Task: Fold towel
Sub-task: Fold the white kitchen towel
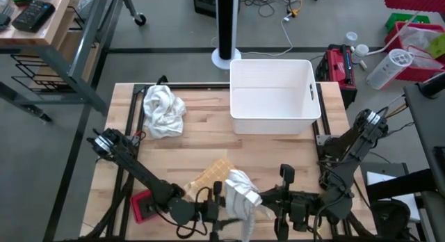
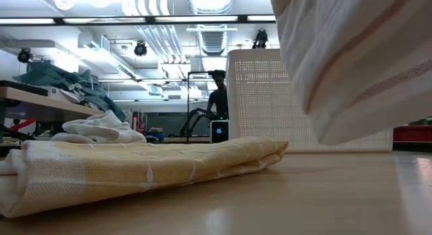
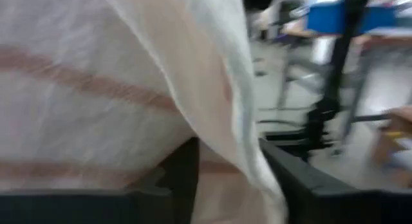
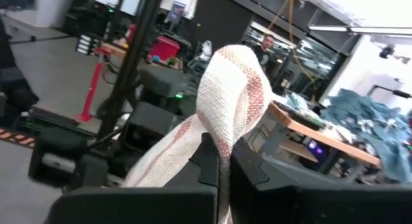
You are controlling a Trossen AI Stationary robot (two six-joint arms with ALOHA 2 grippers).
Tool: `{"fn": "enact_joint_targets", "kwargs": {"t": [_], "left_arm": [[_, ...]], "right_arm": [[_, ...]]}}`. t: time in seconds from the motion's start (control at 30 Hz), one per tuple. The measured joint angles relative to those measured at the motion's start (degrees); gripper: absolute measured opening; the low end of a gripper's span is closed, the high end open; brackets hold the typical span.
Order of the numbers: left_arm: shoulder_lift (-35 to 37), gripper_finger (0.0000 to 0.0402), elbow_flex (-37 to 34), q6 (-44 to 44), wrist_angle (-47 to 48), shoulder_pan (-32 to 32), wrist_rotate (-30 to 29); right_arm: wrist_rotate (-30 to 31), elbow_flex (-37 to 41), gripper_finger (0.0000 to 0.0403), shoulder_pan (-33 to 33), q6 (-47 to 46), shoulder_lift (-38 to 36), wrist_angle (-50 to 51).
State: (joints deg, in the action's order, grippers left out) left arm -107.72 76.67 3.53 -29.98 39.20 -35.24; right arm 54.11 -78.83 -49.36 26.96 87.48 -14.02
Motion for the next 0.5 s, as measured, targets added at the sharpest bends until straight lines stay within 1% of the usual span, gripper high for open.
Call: {"fn": "enact_joint_targets", "kwargs": {"t": [0.07, 0.1, 0.13, 0.17, 0.27, 0.33, 0.4, 0.5], "left_arm": [[1.04, 0.0083, 0.54, 1.54, 4.22, 0.57, -5.56], [1.83, 0.0051, 1.02, 2.29, 6.31, 0.77, -7.44], [2.77, 0.0027, 1.53, 2.61, 8.32, 0.97, -8.44], [3.82, 0.0014, 1.99, 2.6, 10.12, 1.23, -9.43], [6.58, 0.0005, 4.73, 1.81, 17.21, 1.84, -11.42], [8.45, 0.0003, 7.9, 1.97, 26.26, 2.05, -11.82], [9.85, 0.0002, 12.59, 4.83, 38.81, 2.12, -11.81], [10.43, 0.0002, 22.11, 11.77, 60.98, 2.16, -11.68]], "right_arm": [[0.97, 0.0, 0.0, -0.31, 0.04, 0.0, 0.0], [1.56, 0.0, 0.0001, -0.5, 0.03, 0.0, 0.05], [1.75, 0.0, 0.0004, -0.67, 0.05, -0.01, 0.12], [2.37, 0.0, 0.0008, -0.79, 0.07, -0.02, 0.14], [4.55, 0.0, 0.0028, -0.79, -1.39, -0.04, 0.17], [6.25, -0.03, 0.0044, -0.77, -3.09, -0.19, 0.81], [6.97, -0.07, 0.0062, -0.81, -3.32, -0.39, 1.87], [8.09, -0.09, 0.0089, -1.44, -3.42, -0.43, 3.47]]}}
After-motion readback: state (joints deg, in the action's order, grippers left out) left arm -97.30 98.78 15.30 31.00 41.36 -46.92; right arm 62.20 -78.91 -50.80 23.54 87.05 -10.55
